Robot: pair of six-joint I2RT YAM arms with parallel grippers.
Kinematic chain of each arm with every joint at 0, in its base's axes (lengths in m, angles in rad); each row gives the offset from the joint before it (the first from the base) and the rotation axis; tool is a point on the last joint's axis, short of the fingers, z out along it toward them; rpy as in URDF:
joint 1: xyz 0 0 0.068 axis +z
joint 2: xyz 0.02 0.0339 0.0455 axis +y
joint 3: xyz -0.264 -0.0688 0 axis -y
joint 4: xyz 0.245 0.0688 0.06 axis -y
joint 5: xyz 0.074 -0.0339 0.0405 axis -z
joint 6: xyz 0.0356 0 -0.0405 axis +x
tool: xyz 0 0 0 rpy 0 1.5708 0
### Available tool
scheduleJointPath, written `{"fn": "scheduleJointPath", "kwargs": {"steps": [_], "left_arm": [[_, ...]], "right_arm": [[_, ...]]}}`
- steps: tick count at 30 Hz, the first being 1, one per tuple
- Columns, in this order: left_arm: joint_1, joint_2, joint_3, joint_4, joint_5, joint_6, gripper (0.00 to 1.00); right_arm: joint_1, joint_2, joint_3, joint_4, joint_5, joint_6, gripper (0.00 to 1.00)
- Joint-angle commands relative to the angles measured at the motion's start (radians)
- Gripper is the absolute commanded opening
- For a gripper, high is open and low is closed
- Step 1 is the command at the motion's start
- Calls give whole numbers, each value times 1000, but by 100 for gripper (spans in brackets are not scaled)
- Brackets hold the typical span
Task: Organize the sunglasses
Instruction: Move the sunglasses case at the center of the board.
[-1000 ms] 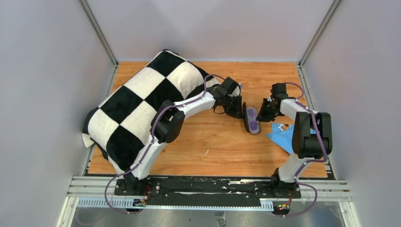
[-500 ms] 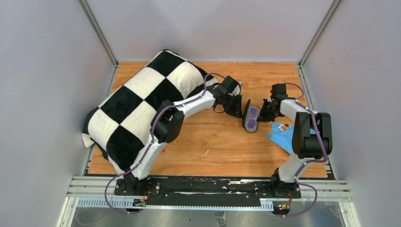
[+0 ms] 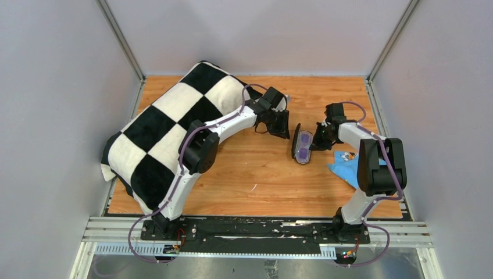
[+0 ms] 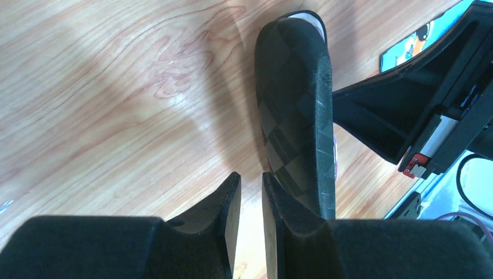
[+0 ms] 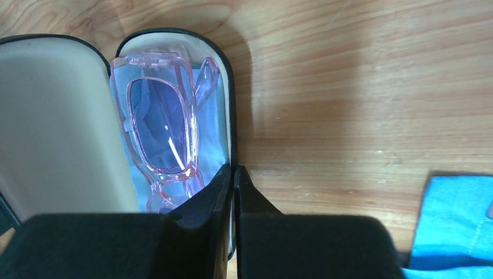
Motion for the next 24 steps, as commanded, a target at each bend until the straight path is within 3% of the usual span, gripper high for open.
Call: {"fn": "scheduleJointPath", "kwargs": {"steps": [1,8,24], "left_arm": [[15,-92,-64,-10,-23,26,26],[39,-187,-191,9,-69,40,26],[29,-183,-196,42,3,25,26]], "right_arm": [[48,-19,1,-1,13,44,1],[116,10,32,2,28,76,1],[154,50,70,0,34,89,1]]}}
